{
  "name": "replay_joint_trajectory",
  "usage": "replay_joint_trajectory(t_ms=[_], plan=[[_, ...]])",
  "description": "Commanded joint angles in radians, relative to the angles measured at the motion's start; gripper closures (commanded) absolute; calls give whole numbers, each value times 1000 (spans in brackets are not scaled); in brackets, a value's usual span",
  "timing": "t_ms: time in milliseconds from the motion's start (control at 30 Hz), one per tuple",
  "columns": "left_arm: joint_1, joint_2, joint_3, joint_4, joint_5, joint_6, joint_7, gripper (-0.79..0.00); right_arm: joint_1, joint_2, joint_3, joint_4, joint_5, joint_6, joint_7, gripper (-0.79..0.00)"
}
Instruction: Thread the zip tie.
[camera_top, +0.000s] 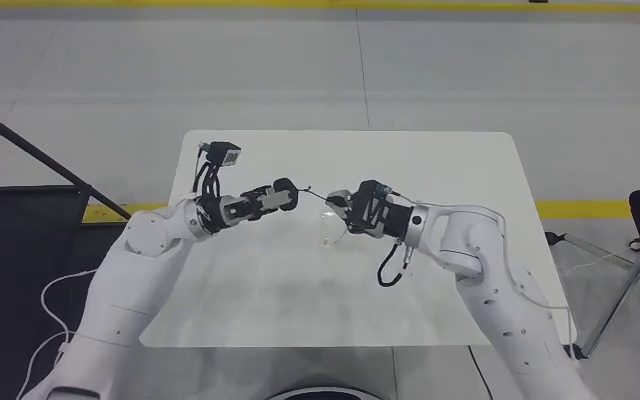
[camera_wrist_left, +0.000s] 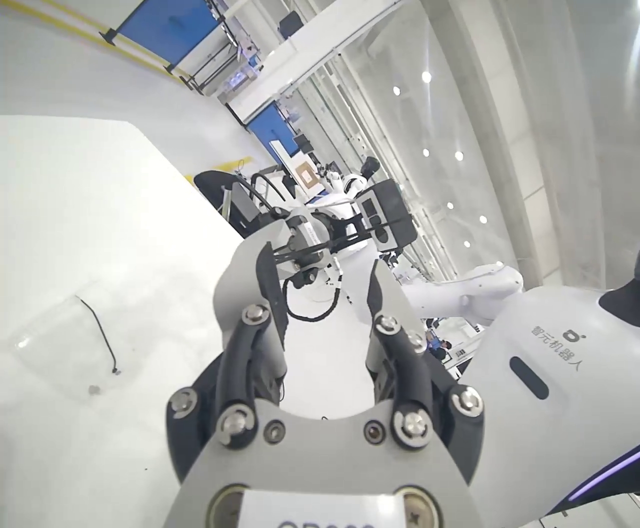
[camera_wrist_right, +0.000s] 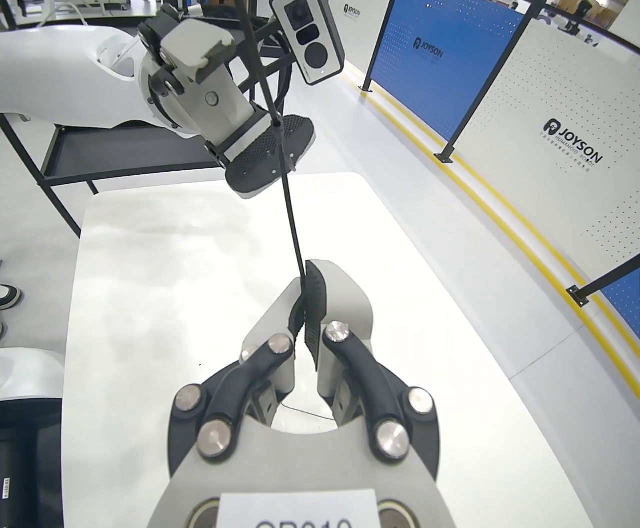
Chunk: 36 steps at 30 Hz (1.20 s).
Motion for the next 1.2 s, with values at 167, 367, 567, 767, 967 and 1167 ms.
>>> replay_joint_trajectory(t_ms=[167,367,567,767,967,1167], plan=[[-10,-3,7,19,2,-1,13,-425,-8,3,5,-4,-6,4,-14,0],[-14,-4,9,27,-9,-3,10,-416,-9,5,6,-5,-6,7,-19,0],[-14,-5,12,29,-27,-5,-4,-419,-11,7,5,-7,-7,7,-19,0],[-21,-9,26,33,-32,-5,-7,-391,-9,8,1,-8,-8,2,-14,0],[-30,-13,38,40,-42,-5,-9,-332,-4,9,-8,-6,-8,0,-4,0],[-36,-16,44,43,-46,-7,-15,-271,1,10,-13,-4,-6,-3,3,0]])
